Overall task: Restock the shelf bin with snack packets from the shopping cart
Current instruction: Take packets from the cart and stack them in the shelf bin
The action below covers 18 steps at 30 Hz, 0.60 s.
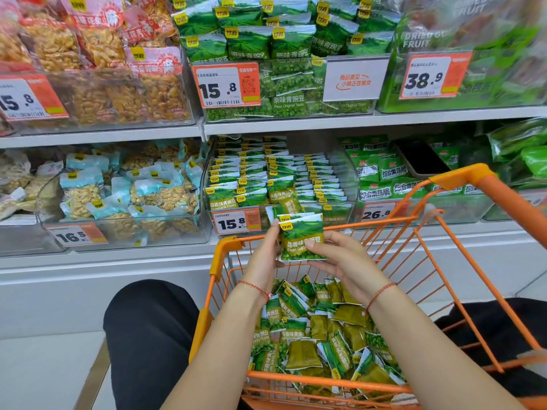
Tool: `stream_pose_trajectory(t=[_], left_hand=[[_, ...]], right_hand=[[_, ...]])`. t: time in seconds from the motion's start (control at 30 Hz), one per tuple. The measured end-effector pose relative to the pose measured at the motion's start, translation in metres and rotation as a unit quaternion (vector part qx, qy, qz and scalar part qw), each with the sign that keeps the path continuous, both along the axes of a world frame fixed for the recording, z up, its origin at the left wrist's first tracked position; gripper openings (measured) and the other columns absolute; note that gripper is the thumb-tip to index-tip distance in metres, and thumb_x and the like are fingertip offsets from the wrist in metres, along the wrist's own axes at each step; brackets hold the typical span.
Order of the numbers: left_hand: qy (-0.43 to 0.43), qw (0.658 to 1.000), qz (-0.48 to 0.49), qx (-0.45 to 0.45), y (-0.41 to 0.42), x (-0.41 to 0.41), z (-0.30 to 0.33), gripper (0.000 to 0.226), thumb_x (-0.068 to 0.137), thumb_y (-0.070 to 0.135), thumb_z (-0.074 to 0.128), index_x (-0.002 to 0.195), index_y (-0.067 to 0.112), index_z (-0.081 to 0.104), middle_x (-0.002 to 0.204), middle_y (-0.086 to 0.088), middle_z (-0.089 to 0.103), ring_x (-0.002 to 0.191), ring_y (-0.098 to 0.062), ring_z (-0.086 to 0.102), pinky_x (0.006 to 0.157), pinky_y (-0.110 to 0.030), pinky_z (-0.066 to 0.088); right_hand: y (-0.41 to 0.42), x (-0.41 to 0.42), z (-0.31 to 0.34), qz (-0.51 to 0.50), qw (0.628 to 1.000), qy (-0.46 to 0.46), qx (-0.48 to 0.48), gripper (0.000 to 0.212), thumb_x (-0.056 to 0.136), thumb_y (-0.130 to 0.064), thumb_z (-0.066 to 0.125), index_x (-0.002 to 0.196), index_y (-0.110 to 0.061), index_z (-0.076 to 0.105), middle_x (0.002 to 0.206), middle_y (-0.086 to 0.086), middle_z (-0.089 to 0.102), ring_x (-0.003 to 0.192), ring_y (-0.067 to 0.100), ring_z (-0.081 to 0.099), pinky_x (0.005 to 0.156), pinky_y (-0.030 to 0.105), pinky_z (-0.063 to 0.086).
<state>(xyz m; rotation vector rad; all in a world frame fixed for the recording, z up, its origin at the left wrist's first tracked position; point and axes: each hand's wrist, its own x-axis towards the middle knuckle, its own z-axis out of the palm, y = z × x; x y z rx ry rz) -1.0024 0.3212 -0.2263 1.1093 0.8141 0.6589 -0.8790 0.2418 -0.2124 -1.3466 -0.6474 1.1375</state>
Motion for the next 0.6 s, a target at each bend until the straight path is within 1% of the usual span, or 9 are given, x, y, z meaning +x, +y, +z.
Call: stream_pose_trajectory(t=[0.07, 0.1, 0.2, 0.23, 0.3, 0.37, 0.47, 0.53, 0.6], left_hand=[[-0.019, 0.997, 0.064, -0.024, 0.005, -0.004, 0.001, 0.049, 0.095, 0.050, 0.041, 0.135, 0.022, 0.047, 0.126, 0.001, 0.058, 0.104, -0.004, 0.056, 0.080, -0.030, 0.038], [-0.045, 0.994, 0.089, -0.049, 0.008, -0.006, 0.002, 0.042, 0.095, 0.045, 0.045, 0.129, 0.020, 0.049, 0.119, -0.002, 0.062, 0.098, -0.004, 0.058, 0.081, -0.030, 0.038], [-0.117, 0.979, 0.140, -0.088, 0.012, -0.009, 0.004, 0.014, 0.094, 0.033, 0.052, 0.104, 0.023, 0.054, 0.106, -0.007, 0.064, 0.092, -0.011, 0.062, 0.080, -0.030, 0.041], [-0.134, 0.974, 0.157, -0.091, 0.013, -0.010, 0.004, 0.009, 0.094, 0.029, 0.055, 0.100, 0.023, 0.055, 0.106, -0.008, 0.062, 0.090, -0.013, 0.063, 0.076, -0.028, 0.044], [-0.167, 0.964, 0.182, -0.096, 0.015, -0.011, 0.003, 0.009, 0.093, 0.020, 0.058, 0.101, 0.016, 0.056, 0.107, -0.010, 0.060, 0.091, -0.019, 0.062, 0.075, -0.027, 0.051], [-0.184, 0.964, 0.175, -0.081, 0.016, -0.012, 0.002, 0.006, 0.093, 0.015, 0.056, 0.099, 0.014, 0.056, 0.100, -0.009, 0.061, 0.086, -0.018, 0.062, 0.075, -0.027, 0.054], [-0.164, 0.977, 0.132, -0.046, 0.012, -0.011, 0.003, 0.006, 0.094, 0.016, 0.053, 0.097, 0.018, 0.058, 0.085, 0.000, 0.067, 0.077, -0.012, 0.063, 0.070, -0.023, 0.050], [-0.133, 0.986, 0.096, -0.017, 0.009, -0.009, 0.002, 0.010, 0.093, 0.017, 0.056, 0.102, 0.016, 0.061, 0.089, 0.001, 0.069, 0.082, -0.014, 0.064, 0.079, -0.029, 0.050], [-0.083, 0.994, 0.069, 0.022, 0.005, -0.008, 0.002, 0.013, 0.090, 0.019, 0.060, 0.102, 0.015, 0.064, 0.092, 0.002, 0.070, 0.087, -0.015, 0.064, 0.088, -0.035, 0.048]], right_hand=[[0.000, 0.003, 0.000, -0.004, 1.000, -0.006, 0.002, 0.009, 0.083, -0.012, 0.069, 0.091, -0.010, 0.066, 0.089, -0.001, 0.069, 0.087, 0.009, 0.066, 0.084, 0.029, 0.056], [0.001, 0.005, 0.000, -0.012, 1.000, 0.006, 0.006, 0.011, 0.083, -0.012, 0.069, 0.093, -0.009, 0.065, 0.093, 0.001, 0.068, 0.089, 0.011, 0.066, 0.083, 0.029, 0.056], [0.002, 0.013, 0.004, -0.070, 0.993, 0.092, 0.028, 0.047, 0.078, -0.011, 0.072, 0.121, -0.002, 0.054, 0.120, 0.012, 0.060, 0.108, 0.023, 0.062, 0.075, 0.030, 0.058], [0.002, 0.016, 0.004, -0.096, 0.988, 0.118, 0.030, 0.053, 0.078, -0.010, 0.072, 0.125, -0.003, 0.049, 0.122, 0.014, 0.057, 0.112, 0.026, 0.059, 0.074, 0.030, 0.059], [0.001, 0.020, 0.004, -0.135, 0.981, 0.138, 0.024, 0.048, 0.081, -0.006, 0.069, 0.123, -0.010, 0.045, 0.123, 0.013, 0.054, 0.115, 0.029, 0.057, 0.073, 0.031, 0.060], [0.001, 0.022, 0.003, -0.139, 0.980, 0.140, 0.009, 0.056, 0.083, -0.006, 0.068, 0.132, -0.009, 0.041, 0.128, 0.014, 0.052, 0.116, 0.030, 0.056, 0.074, 0.031, 0.059], [0.001, 0.017, 0.001, -0.106, 0.987, 0.121, -0.011, 0.063, 0.085, -0.011, 0.067, 0.140, 0.001, 0.037, 0.125, 0.012, 0.056, 0.107, 0.022, 0.061, 0.081, 0.030, 0.057], [0.003, 0.012, -0.002, -0.090, 0.992, 0.086, -0.017, 0.062, 0.087, -0.011, 0.066, 0.140, -0.001, 0.037, 0.126, 0.009, 0.056, 0.111, 0.019, 0.058, 0.083, 0.030, 0.055], [0.005, 0.007, -0.003, -0.072, 0.996, 0.057, -0.012, 0.046, 0.089, -0.007, 0.062, 0.131, -0.007, 0.044, 0.117, 0.005, 0.059, 0.105, 0.016, 0.060, 0.084, 0.030, 0.055]])
